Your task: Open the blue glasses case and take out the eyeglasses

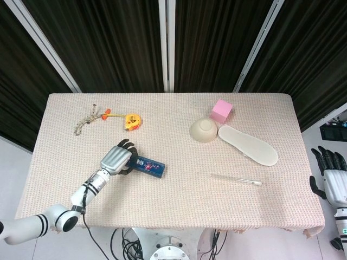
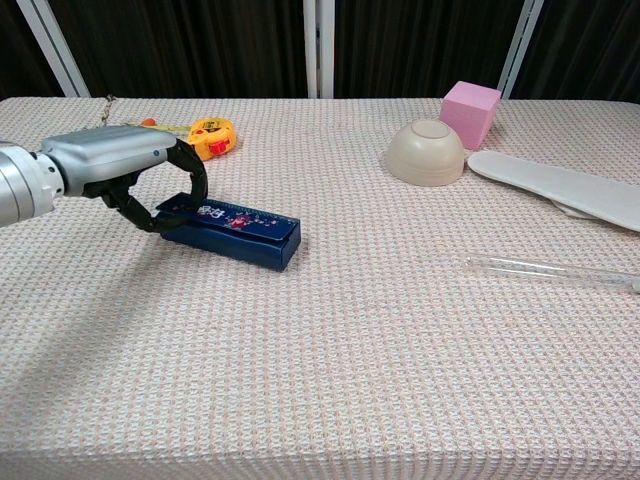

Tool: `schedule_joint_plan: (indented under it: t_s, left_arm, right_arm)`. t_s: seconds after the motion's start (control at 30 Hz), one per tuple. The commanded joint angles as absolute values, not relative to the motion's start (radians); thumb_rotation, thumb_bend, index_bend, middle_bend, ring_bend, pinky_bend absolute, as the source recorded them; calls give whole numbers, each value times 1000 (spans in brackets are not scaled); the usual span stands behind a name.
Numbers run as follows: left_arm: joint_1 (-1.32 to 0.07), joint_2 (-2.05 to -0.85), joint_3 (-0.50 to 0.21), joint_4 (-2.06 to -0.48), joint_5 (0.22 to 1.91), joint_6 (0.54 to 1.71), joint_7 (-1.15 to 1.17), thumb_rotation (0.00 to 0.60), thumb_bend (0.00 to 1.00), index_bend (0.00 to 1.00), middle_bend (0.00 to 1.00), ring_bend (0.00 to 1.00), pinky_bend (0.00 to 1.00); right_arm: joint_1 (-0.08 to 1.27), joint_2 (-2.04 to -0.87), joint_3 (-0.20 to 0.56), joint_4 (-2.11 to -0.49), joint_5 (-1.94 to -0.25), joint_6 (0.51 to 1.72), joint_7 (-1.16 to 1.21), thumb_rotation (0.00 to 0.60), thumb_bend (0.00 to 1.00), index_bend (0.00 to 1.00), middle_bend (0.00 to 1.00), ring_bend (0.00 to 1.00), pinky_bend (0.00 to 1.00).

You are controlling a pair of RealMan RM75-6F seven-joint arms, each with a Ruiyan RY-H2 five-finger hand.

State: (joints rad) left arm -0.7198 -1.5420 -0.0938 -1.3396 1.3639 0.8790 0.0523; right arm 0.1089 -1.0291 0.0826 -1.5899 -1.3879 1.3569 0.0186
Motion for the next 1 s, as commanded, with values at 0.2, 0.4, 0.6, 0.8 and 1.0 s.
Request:
schedule_joint_plan:
  t_s: [0.2,0.4,0.6,0.8,1.0]
  left_arm:
    - [-726,-1491,-134,-1442,1253,805,-27,600,459,608,590,300,135]
    - [-734,-1446,-156,-1536,1158,793,23,600,465,684,684,420,159]
    - [-770,-1458,-180,-1552,1023,795,136,600,465,712,728,494,217]
    - [-833,-1495,-212,-1474,880,755,185,600,460,714,733,590,284]
    - [-864,-1563,-231,-1376,852,803,212,600,461,691,708,645,339]
  right_arm:
    - [108,-1029,82,-1586,-1389,1358,24,600,454,0,0,0,0]
    - [109,-1031,82,-1581,-1390,1358,27,600,454,0,0,0,0]
    - [110,-1033,82,-1579,-1390,1357,28,600,454,0,0,0,0]
    - [108,-1032,83,-1577,-1388,1358,33,600,455,0,0,0,0]
    - [108,-1033,85,-1568,-1378,1353,41,600,459,0,0,0,0]
